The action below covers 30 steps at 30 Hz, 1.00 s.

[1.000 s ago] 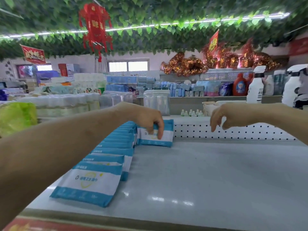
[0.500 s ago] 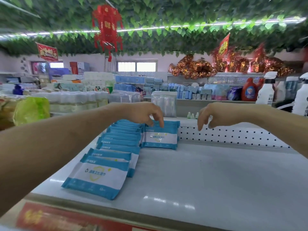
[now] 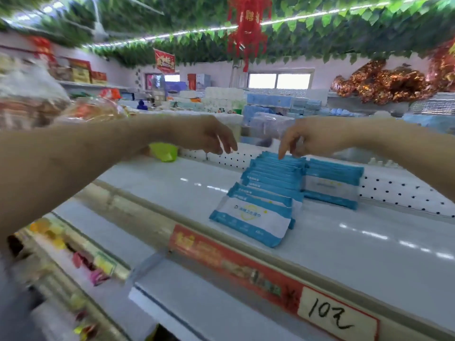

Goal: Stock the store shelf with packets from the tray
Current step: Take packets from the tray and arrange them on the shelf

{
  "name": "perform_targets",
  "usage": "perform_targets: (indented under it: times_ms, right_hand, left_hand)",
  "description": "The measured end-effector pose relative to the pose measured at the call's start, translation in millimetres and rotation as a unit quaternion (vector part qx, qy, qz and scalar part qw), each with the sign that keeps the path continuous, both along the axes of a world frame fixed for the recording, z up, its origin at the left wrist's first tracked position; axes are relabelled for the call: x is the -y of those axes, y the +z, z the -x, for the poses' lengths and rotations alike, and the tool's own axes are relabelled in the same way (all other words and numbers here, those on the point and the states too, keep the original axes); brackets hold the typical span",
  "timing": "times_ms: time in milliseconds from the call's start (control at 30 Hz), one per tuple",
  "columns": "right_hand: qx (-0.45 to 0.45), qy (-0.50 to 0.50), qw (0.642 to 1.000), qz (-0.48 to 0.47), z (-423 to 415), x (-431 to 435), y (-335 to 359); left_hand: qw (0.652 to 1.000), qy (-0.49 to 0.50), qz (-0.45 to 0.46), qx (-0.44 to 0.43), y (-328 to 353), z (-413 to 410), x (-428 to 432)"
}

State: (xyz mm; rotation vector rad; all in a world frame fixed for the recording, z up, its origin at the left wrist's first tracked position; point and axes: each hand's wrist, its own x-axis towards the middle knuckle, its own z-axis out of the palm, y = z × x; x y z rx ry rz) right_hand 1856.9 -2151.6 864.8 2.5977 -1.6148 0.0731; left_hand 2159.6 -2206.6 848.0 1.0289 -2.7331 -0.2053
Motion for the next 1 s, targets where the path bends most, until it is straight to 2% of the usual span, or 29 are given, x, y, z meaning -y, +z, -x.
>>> perform_targets:
  times_ms: [233,367,467,633,733,867,1000]
  right_hand:
    - [0.043,0.176,0.983,-0.008,-177.2,38.1,-17.8]
    - [0.024,0.291,0.956,-0.039,-292.0,32.8,-47.5]
    - [0.008,0.365,0.93,-0.054,-371.1,21.5,-79.1]
    - [-0.051,0.42,0.898,-0.123,-467.4,-0.5,-158.0]
    - [-0.089,0.436,0.877,-0.18,-503.6,-20.5,-238.0]
    - [-0.139,0.445,0.839,-0.28,-508.6,-52.4,-357.7]
    - [-0.144,0.428,0.817,-0.357,-503.3,-73.9,-441.4]
  left_hand:
    - [0.984,0.175,-0.002,-0.019,-33.2,-177.6,-66.2]
    - [0.958,0.28,-0.039,-0.058,-74.1,-278.6,-121.7]
    - [0.926,0.346,-0.08,-0.128,-115.2,-341.9,-161.6]
    - [0.872,0.428,-0.149,-0.184,-218.5,-394.3,-214.7]
    - [0.848,0.459,-0.214,-0.157,-299.5,-405.6,-254.2]
    - [0.828,0.475,-0.277,-0.108,-399.7,-400.0,-315.7]
    - [0.802,0.491,-0.331,-0.077,-465.9,-391.2,-353.3]
